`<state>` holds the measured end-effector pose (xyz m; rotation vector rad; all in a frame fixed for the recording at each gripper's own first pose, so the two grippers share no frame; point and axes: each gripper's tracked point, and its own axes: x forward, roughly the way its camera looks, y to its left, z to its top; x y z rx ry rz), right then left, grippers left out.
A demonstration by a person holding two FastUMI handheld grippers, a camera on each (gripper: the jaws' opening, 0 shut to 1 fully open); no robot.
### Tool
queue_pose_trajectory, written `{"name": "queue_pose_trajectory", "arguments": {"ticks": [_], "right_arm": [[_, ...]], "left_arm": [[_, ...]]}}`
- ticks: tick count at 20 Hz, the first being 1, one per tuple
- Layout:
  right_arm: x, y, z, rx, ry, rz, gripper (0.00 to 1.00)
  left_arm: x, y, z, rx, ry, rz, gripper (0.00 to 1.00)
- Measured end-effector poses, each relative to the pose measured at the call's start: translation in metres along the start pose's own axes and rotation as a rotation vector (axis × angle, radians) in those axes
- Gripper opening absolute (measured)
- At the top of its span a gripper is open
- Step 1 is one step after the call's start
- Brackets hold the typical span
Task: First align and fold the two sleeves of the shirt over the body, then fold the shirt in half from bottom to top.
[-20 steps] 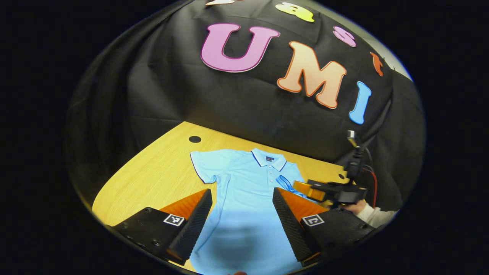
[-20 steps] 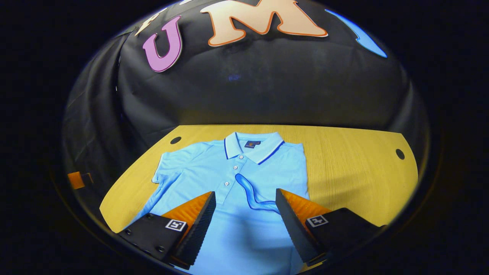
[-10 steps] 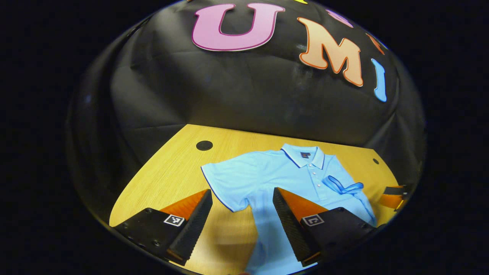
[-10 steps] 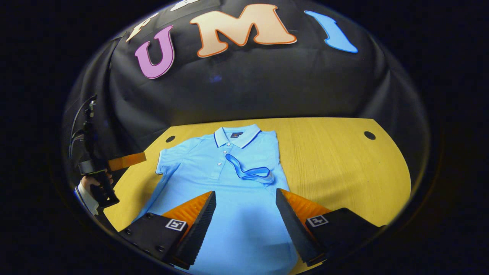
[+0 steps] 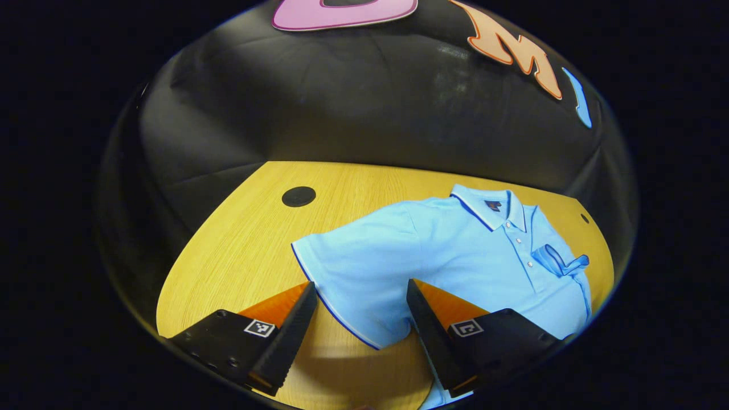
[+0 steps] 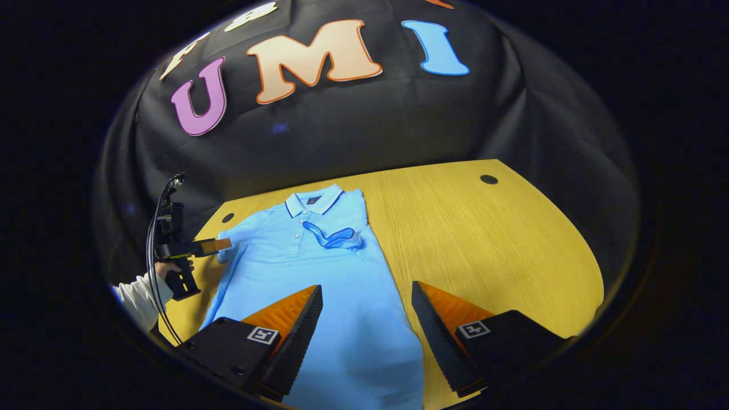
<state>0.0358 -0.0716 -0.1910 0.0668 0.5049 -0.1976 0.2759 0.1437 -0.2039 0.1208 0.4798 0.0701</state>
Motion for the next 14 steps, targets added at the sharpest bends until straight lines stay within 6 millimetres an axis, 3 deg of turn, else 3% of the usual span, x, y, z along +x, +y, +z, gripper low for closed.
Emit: {"name": "queue_pose_trajectory", "arguments": {"ticks": [2, 3, 4, 6, 7, 8, 9, 11, 13, 14], "right_arm": [[-0.005, -0.004, -0.006, 0.024, 0.007, -0.015, 0.98], [-0.008, -0.005, -0.007, 0.040, 0.005, -0.017, 0.94], [-0.009, -0.006, -0.009, 0.052, 0.005, -0.019, 0.98], [-0.011, -0.007, -0.013, 0.064, 0.013, -0.023, 0.94], [-0.010, -0.008, -0.013, 0.064, 0.012, -0.025, 0.98], [-0.011, -0.007, -0.011, 0.066, 0.011, -0.024, 0.94], [-0.011, -0.007, -0.011, 0.068, 0.008, -0.022, 0.94], [-0.011, -0.007, -0.008, 0.066, 0.002, -0.021, 0.98], [-0.011, -0.009, -0.007, 0.059, -0.001, -0.026, 0.98], [-0.012, -0.010, -0.006, 0.058, -0.002, -0.025, 0.98]], "left_arm": [[0.002, 0.002, -0.004, 0.000, 0.008, 0.004, 0.94], [0.003, 0.004, -0.004, 0.004, 0.007, 0.009, 0.94], [0.005, 0.005, -0.005, 0.014, 0.012, 0.015, 0.93], [0.006, 0.005, -0.003, 0.032, 0.010, 0.009, 0.86], [0.008, 0.003, -0.002, 0.037, 0.013, 0.001, 0.79], [0.008, -0.001, -0.003, 0.037, 0.010, -0.014, 0.75], [0.008, -0.005, -0.002, 0.036, 0.012, -0.027, 0.55], [0.008, -0.012, -0.003, 0.045, 0.020, -0.051, 0.30], [0.006, -0.013, -0.002, 0.062, 0.028, -0.035, 0.10], [0.005, -0.015, 0.000, 0.064, 0.027, -0.031, 0.06]]}}
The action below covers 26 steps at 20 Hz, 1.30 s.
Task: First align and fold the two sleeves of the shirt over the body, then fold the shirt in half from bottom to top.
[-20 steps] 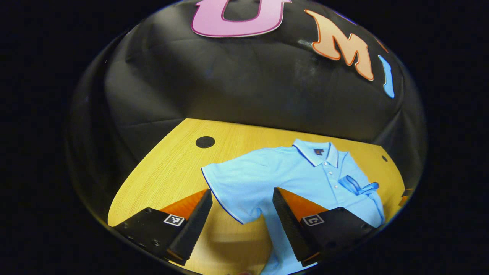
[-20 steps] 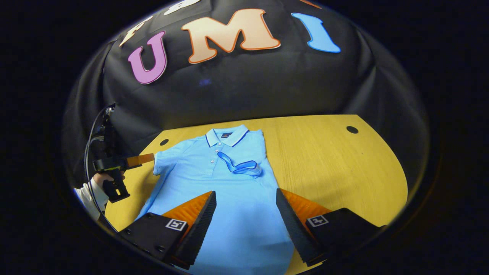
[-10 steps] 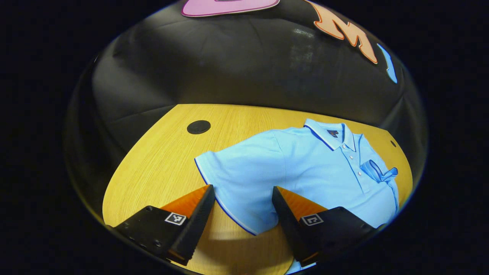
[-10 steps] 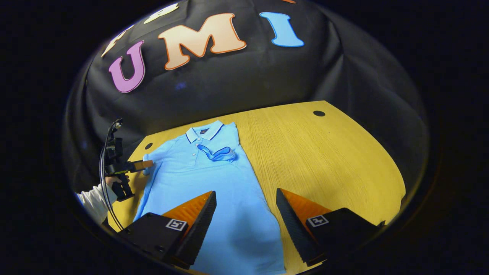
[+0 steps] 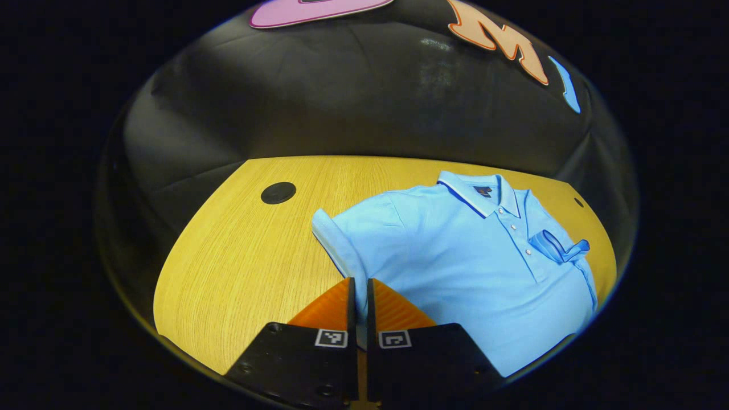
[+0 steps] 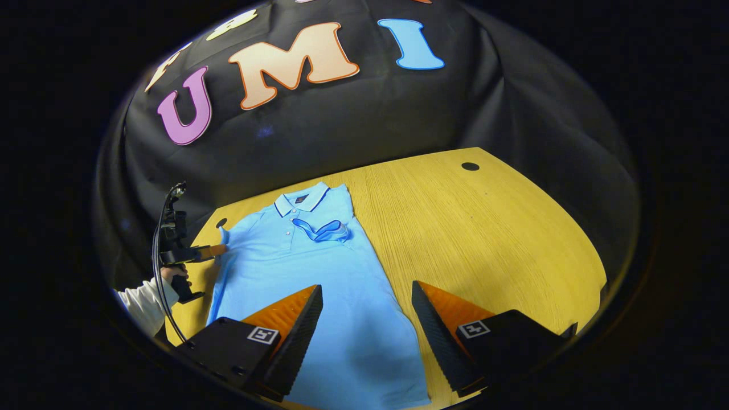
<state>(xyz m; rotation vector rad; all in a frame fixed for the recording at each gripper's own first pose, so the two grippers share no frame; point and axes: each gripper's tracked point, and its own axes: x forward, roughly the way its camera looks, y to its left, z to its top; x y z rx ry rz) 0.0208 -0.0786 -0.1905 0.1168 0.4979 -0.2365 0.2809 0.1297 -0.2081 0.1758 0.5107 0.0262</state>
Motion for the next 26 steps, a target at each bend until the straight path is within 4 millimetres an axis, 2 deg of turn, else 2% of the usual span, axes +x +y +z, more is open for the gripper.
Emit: {"name": "queue_pose_trajectory", "arguments": {"ticks": [2, 5, 8, 11, 14, 16, 19, 20, 21, 22, 23, 26], "right_arm": [[-0.001, -0.001, 0.000, -0.004, -0.004, 0.000, 0.98], [-0.003, -0.003, 0.000, -0.008, -0.010, 0.002, 0.98], [-0.003, -0.002, -0.001, -0.012, -0.011, 0.004, 0.98], [-0.005, -0.003, -0.002, -0.015, -0.013, 0.010, 0.98], [-0.011, -0.008, -0.003, -0.021, -0.018, 0.004, 0.98], [-0.017, -0.010, -0.007, -0.023, -0.025, -0.003, 0.98], [-0.029, -0.016, -0.013, -0.017, -0.035, -0.018, 0.98], [-0.036, -0.018, -0.016, -0.012, -0.040, -0.024, 0.98], [-0.041, -0.020, -0.020, -0.006, -0.044, -0.028, 0.98], [-0.044, -0.021, -0.025, -0.002, -0.045, -0.035, 0.93], [-0.049, -0.022, -0.031, 0.003, -0.049, -0.038, 0.98], [-0.063, -0.023, -0.049, -0.004, -0.045, -0.034, 0.98]], "left_arm": [[-0.007, -0.007, 0.014, 0.010, -0.035, 0.001, 0.00], [-0.018, -0.032, 0.041, 0.065, -0.094, -0.029, 0.00], [-0.026, -0.076, 0.058, 0.136, -0.123, -0.090, 0.00], [-0.022, -0.120, 0.057, 0.187, -0.126, -0.132, 0.00], [-0.016, -0.156, 0.041, 0.226, -0.096, -0.174, 0.04], [-0.017, -0.172, 0.032, 0.262, -0.079, -0.194, 0.14], [-0.030, -0.180, 0.027, 0.307, -0.097, -0.200, 0.89], [-0.040, -0.178, 0.025, 0.312, -0.108, -0.199, 0.96], [-0.049, -0.175, 0.022, 0.312, -0.109, -0.201, 0.97], [-0.061, -0.172, 0.018, 0.305, -0.111, -0.206, 0.96], [-0.074, -0.169, 0.015, 0.293, -0.118, -0.208, 0.96], [-0.118, -0.146, -0.002, 0.242, -0.135, -0.176, 0.96]]}}
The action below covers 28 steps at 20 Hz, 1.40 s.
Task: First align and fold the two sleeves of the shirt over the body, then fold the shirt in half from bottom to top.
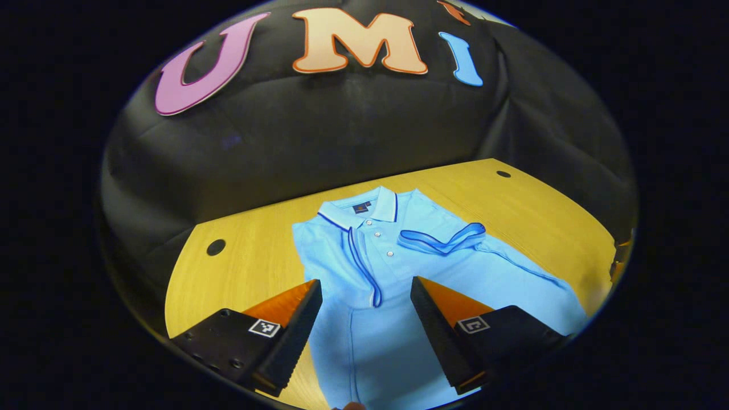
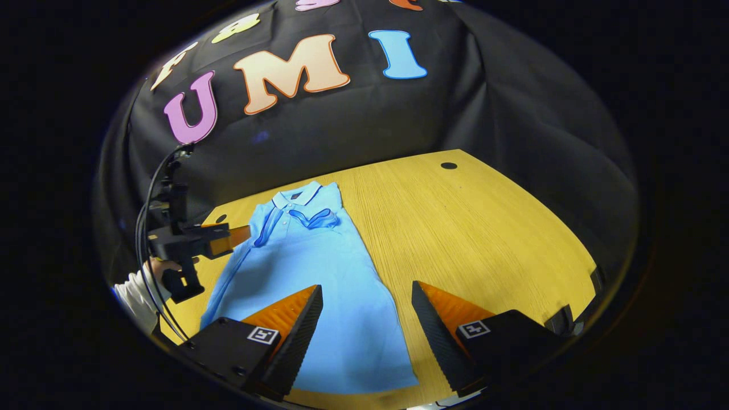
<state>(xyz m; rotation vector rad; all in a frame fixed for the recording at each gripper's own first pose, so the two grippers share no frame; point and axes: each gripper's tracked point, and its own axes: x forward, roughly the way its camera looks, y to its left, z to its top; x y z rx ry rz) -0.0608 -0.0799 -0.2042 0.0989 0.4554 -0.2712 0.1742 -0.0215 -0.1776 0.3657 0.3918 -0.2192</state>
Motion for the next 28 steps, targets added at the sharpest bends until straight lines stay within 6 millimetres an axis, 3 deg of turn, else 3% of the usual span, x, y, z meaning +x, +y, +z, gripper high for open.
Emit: {"name": "queue_pose_trajectory", "arguments": {"ticks": [4, 6, 9, 13, 16, 19, 23, 24, 27, 28], "right_arm": [[-0.015, 0.000, -0.030, -0.048, 0.034, 0.027, 0.98], [-0.021, 0.001, -0.041, -0.076, 0.042, 0.050, 0.98], [-0.031, 0.000, -0.064, -0.122, 0.059, 0.099, 0.98], [-0.032, -0.005, -0.095, -0.206, 0.080, 0.132, 0.98], [-0.034, -0.003, -0.114, -0.247, 0.087, 0.156, 0.98], [-0.030, -0.003, -0.137, -0.265, 0.121, 0.175, 0.94], [-0.027, -0.005, -0.157, -0.288, 0.144, 0.179, 0.98], [-0.027, -0.006, -0.156, -0.292, 0.139, 0.176, 0.94], [-0.027, -0.005, -0.157, -0.307, 0.127, 0.170, 0.94], [-0.024, -0.004, -0.157, -0.316, 0.125, 0.166, 0.98]], "left_arm": [[-0.072, 0.014, -0.041, -0.013, 0.021, 0.083, 0.96], [-0.109, 0.011, -0.064, -0.016, 0.031, 0.115, 0.96], [-0.162, 0.000, -0.106, -0.038, 0.061, 0.171, 0.96], [-0.203, -0.024, -0.164, -0.113, 0.124, 0.231, 0.96], [-0.219, -0.032, -0.194, -0.152, 0.152, 0.270, 0.96], [-0.222, -0.039, -0.214, -0.189, 0.175, 0.288, 0.96], [-0.218, -0.043, -0.225, -0.212, 0.183, 0.292, 0.96], [-0.217, -0.044, -0.226, -0.213, 0.182, 0.291, 0.96], [-0.212, -0.051, -0.226, -0.216, 0.180, 0.274, 0.95], [-0.210, -0.052, -0.225, -0.218, 0.176, 0.269, 0.94]]}}
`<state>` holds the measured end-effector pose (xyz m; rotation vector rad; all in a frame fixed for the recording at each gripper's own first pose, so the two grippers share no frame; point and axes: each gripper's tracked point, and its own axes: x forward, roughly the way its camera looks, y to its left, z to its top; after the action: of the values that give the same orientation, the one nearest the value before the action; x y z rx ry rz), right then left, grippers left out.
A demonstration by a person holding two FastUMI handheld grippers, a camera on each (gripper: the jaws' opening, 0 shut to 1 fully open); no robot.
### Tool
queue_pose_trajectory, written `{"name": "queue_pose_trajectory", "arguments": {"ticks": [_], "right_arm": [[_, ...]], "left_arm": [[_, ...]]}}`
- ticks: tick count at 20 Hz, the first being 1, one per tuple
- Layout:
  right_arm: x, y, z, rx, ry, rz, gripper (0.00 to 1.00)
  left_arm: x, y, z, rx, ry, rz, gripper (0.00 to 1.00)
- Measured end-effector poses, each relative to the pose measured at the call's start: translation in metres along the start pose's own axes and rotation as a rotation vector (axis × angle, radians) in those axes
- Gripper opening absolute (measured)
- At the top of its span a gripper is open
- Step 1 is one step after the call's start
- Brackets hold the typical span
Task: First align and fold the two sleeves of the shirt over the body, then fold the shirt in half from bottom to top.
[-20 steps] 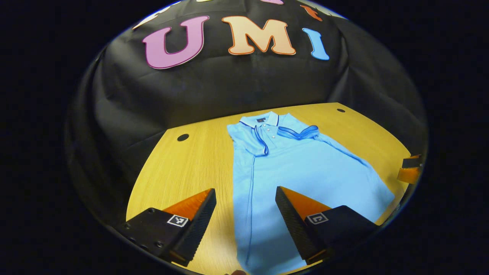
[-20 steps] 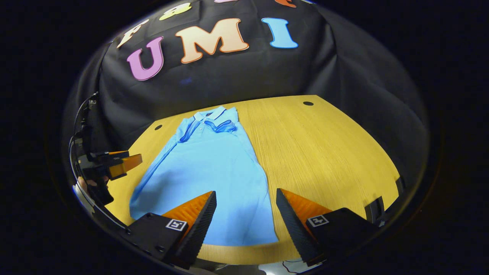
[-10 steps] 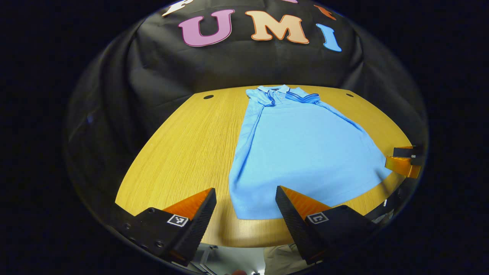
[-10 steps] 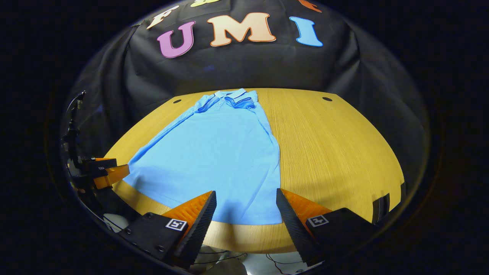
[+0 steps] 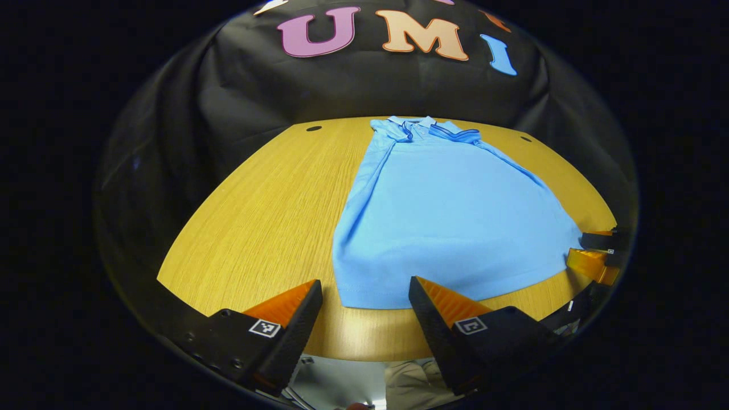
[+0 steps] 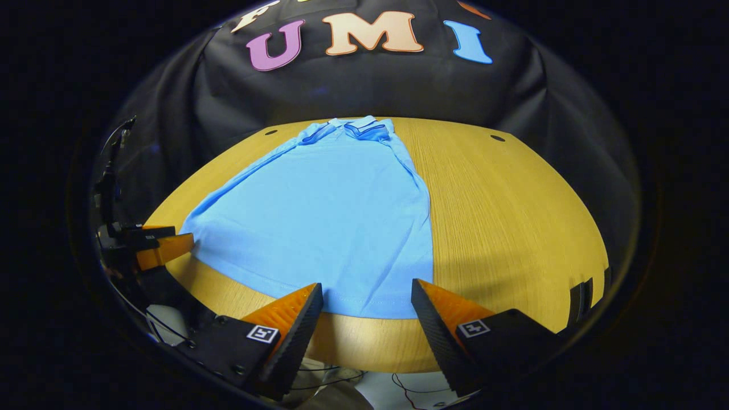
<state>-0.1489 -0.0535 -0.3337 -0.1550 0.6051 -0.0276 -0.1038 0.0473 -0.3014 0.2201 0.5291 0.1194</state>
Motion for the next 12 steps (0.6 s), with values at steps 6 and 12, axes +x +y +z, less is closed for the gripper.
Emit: {"name": "queue_pose_trajectory", "arguments": {"ticks": [6, 12], "right_arm": [[0.004, 0.006, 0.002, 0.030, -0.018, 0.015, 0.82], [0.007, 0.017, 0.006, 0.070, -0.008, 0.048, 0.02]], "left_arm": [[0.004, -0.021, -0.002, -0.046, -0.012, -0.066, 0.78], [0.007, -0.038, 0.004, 0.060, -0.032, -0.069, 0.00]]}}
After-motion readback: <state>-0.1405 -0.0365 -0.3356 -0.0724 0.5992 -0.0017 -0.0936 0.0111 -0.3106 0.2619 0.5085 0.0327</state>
